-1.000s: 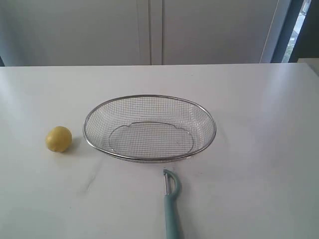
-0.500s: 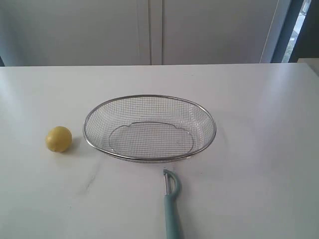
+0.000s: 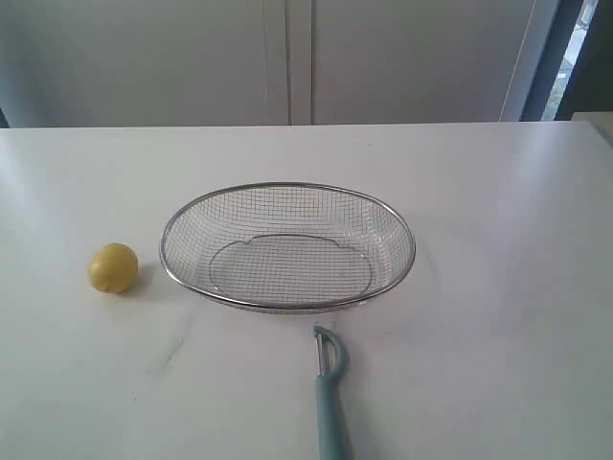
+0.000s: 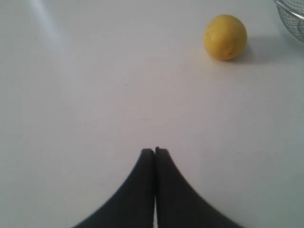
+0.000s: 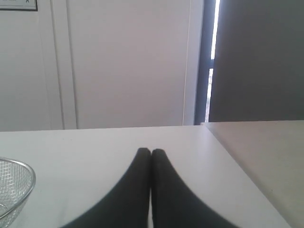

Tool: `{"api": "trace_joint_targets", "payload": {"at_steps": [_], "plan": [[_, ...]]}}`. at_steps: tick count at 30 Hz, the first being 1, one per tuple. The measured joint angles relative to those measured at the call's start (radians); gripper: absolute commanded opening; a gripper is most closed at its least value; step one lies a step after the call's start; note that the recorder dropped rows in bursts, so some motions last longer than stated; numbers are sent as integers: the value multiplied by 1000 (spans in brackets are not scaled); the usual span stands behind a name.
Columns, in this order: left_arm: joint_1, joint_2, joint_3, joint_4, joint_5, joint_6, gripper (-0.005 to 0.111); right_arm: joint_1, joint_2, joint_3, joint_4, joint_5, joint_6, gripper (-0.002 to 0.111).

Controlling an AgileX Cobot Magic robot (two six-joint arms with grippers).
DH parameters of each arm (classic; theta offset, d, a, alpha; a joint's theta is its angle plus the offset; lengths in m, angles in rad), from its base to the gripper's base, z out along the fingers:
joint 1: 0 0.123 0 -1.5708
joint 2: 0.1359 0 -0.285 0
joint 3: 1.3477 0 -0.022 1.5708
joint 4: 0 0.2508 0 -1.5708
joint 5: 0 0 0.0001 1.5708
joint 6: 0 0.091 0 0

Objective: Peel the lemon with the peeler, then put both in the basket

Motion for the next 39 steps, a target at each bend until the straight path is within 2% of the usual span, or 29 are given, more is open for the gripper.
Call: {"api": "trace_joint_targets", "payload": {"at_steps": [13, 30, 39], "plan": [[0, 0, 0, 0, 0, 0, 0, 0, 0, -16, 0, -39, 0, 0], [0, 0, 0, 0, 0, 0, 0, 0, 6, -252, 2, 305, 0, 0], [0, 0, 0, 0, 0, 0, 0, 0, 144, -359, 2, 445, 0, 0]]}}
